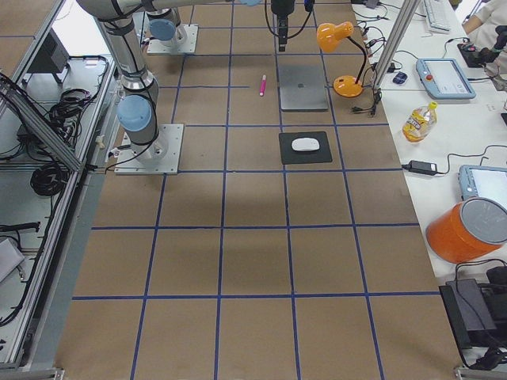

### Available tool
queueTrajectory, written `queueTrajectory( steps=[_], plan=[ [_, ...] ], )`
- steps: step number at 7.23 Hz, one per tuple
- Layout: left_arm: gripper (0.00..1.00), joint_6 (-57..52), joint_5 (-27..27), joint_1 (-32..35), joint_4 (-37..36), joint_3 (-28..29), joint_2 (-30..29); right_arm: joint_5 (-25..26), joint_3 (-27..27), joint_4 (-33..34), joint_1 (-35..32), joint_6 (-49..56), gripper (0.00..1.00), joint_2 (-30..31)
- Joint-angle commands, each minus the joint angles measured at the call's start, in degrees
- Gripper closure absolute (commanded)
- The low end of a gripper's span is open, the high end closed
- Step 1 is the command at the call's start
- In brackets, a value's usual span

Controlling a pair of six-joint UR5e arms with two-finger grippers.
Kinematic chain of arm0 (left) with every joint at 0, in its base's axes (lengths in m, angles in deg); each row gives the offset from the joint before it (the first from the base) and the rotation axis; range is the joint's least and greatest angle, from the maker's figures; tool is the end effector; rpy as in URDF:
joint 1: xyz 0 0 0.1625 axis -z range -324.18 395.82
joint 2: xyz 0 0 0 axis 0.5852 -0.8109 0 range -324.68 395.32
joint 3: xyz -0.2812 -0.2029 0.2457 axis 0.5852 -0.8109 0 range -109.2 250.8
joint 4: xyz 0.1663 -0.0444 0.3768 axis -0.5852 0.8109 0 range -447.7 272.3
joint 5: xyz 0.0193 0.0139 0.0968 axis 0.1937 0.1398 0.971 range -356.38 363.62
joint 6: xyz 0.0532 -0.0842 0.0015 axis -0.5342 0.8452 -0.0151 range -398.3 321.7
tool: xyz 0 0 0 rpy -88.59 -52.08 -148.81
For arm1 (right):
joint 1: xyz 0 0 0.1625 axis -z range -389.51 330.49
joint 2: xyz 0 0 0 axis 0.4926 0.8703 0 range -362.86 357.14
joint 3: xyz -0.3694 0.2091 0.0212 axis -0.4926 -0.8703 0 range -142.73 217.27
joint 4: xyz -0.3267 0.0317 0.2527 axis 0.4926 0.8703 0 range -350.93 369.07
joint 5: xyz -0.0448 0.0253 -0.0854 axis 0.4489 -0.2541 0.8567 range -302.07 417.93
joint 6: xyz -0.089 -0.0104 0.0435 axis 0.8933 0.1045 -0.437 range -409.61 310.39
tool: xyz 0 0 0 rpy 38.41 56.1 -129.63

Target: Place pen and mouse around notebook

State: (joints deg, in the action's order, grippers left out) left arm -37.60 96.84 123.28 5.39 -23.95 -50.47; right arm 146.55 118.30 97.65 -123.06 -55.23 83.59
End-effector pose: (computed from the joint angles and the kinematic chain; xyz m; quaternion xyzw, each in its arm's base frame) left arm -0.1075 -0.4594 0.4771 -0.0273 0.9987 0.0321 0.0275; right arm 0.1679 -0.5138 0.5313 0.0177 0.9992 -0.0337 0.0147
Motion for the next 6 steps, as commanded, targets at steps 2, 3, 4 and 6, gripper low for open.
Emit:
queueTrajectory(
  steps=[2,3,4,6],
  plan=[
    [0.00,-0.96,-0.58,-0.19,-9.94,-6.41,2.29,-0.02,0.00,0.02,0.03,0.00,0.00,-0.05],
    [0.00,-0.96,-0.32,-0.19,-9.78,-6.15,2.90,-0.02,0.09,0.02,0.03,0.00,0.00,-0.05],
    [0.00,-1.13,-0.49,-0.19,-9.08,-5.97,3.34,-0.11,0.00,0.10,0.03,0.00,0.00,-0.05],
    [0.00,-1.31,-0.32,-0.19,-5.14,-4.75,4.66,-0.63,0.00,0.19,0.03,0.00,0.00,-0.05]
  ],
)
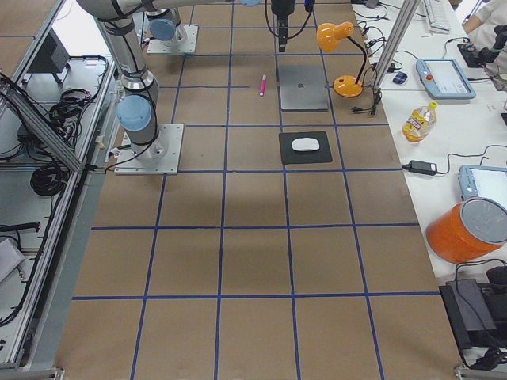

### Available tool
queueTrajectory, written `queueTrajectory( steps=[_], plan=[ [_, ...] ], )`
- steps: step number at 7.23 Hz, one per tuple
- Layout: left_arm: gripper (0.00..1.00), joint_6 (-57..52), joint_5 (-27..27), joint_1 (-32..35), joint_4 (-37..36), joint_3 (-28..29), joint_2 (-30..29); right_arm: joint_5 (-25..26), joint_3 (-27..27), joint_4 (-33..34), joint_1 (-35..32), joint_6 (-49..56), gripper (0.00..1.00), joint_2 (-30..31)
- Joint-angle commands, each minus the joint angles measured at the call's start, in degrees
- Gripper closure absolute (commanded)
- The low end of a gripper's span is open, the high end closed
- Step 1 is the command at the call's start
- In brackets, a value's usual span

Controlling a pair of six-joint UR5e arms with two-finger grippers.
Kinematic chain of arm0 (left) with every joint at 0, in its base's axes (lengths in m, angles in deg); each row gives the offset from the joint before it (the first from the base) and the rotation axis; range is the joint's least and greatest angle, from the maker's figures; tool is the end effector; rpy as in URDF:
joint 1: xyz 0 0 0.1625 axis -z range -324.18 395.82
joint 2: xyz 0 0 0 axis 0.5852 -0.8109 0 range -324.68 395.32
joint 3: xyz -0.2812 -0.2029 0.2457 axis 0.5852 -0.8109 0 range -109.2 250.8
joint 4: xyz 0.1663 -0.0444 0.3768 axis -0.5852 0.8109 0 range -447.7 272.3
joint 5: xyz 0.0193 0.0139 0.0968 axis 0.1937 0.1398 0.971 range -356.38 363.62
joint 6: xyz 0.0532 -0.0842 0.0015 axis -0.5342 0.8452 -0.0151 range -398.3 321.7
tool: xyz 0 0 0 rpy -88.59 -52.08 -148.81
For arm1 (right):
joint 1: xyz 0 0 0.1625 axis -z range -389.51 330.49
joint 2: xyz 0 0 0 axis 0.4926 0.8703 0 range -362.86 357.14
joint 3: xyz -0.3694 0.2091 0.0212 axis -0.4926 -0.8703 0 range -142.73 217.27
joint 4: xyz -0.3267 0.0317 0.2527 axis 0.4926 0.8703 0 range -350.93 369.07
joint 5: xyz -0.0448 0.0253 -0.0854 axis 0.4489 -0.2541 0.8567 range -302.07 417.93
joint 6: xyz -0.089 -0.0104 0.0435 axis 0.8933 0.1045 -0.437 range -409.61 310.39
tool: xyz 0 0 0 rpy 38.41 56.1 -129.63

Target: Place pen and mouse around notebook

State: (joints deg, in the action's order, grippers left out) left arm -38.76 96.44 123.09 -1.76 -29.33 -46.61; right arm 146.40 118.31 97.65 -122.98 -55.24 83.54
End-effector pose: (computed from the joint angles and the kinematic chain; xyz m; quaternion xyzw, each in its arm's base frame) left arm -0.1076 -0.4410 0.4733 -0.0201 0.9993 -0.0168 0.0251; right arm 0.1675 -0.5143 0.5307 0.0184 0.9992 -0.0331 0.0160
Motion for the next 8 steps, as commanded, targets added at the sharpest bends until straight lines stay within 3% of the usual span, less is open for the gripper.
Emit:
queueTrajectory(
  steps=[1,8],
  plan=[
    [0.00,-0.68,0.00,-0.09,2.99,0.89,1.50,-0.49,-0.01,0.10,-0.04,0.00,0.00,0.00],
    [0.00,-4.28,-0.88,-1.14,4.41,0.11,2.91,0.21,-0.62,0.19,0.22,0.27,0.00,0.00]
  ],
)
